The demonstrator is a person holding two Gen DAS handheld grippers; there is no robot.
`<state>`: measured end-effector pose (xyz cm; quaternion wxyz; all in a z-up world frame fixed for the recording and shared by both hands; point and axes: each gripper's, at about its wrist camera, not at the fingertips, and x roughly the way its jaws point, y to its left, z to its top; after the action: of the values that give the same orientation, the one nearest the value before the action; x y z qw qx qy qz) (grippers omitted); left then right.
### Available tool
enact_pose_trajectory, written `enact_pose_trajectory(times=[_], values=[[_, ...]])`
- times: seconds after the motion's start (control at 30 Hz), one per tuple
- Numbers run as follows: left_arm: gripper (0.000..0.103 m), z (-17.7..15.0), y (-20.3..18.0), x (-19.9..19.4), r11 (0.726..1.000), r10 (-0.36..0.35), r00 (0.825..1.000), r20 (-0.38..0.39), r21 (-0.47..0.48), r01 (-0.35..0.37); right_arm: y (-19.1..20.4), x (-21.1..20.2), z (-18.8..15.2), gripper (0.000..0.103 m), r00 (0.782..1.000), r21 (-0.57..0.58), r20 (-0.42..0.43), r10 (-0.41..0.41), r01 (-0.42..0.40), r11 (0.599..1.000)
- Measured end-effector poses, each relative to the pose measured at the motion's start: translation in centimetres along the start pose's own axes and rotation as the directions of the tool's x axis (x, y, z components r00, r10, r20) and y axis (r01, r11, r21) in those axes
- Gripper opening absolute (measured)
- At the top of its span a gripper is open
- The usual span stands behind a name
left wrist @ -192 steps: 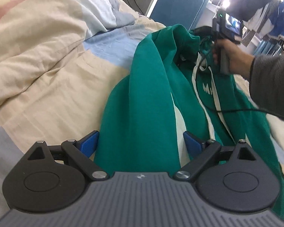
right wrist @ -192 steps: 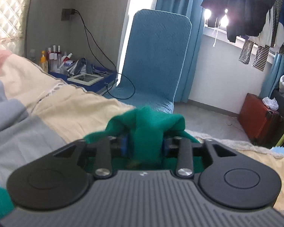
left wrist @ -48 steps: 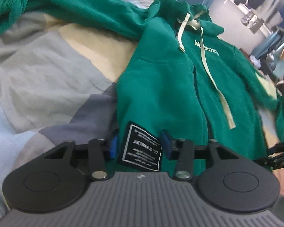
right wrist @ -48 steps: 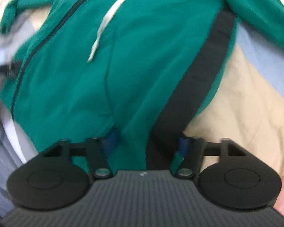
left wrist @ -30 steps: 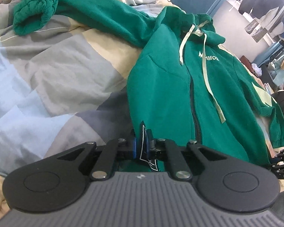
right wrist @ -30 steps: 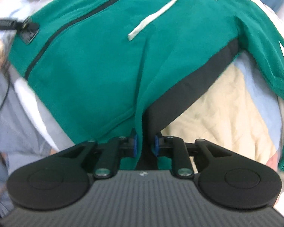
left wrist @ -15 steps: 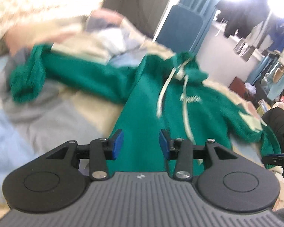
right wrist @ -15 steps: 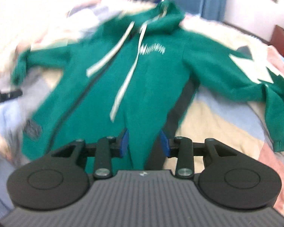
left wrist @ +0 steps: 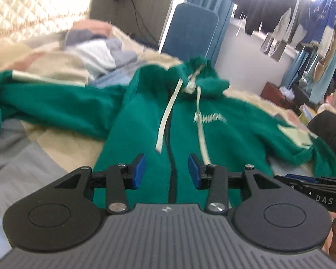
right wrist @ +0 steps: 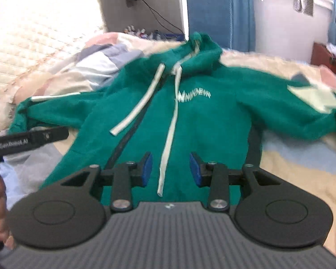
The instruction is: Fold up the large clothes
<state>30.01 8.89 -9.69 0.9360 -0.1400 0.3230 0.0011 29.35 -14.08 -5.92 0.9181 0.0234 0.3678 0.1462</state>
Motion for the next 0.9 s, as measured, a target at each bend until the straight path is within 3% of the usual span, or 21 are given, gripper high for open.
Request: enact_pose_trajectory(times=[0.27,0.47,0.63,0.7,0.83,0.9], values=[[0.047,-1.9,1.9,5.1,0.999,0.044,0.996,-0.077,0.03,-0.042,-0.4,6.6,-2.3,0.039,0.995,-0.011,-0.086,-0.051,0.05,0.999],[0.047,-3.2,2.3,9.5,0.998,0.062,0.978,-0.197,0.04,-0.056,-0.2,10.1,-3.5,0.039,0.985,-0.055,-0.134,-0.112,0.106,0.993],[0.048,-3.1,3.3,10.1,0.999,0.031,0.977,-0.212,-0.034,-0.039,-0.9,10.7,-3.4,0.042,0.982,-0.004,-0.167,-0.085,0.085,0.996],[0.049,-2.8,3.7,9.7,0.998,0.01,0.98,-0.2,-0.054,-0.021,-1.2,10.1,-2.8,0.05,0.986,0.021,-0.151,-0.065,0.069,0.997],[0.054,-2.2,3.9,8.8,0.999,-0.004,0.989,-0.15,-0.039,-0.002,-1.5,9.2,0.2,0.076,0.996,0.04,-0.067,-0.05,0.053,0.998],[0.057,-1.9,4.2,8.4,0.999,-0.022,0.992,-0.121,-0.038,0.018,-1.4,9.7,2.5,0.082,0.998,0.035,-0.03,-0.059,0.06,0.998]])
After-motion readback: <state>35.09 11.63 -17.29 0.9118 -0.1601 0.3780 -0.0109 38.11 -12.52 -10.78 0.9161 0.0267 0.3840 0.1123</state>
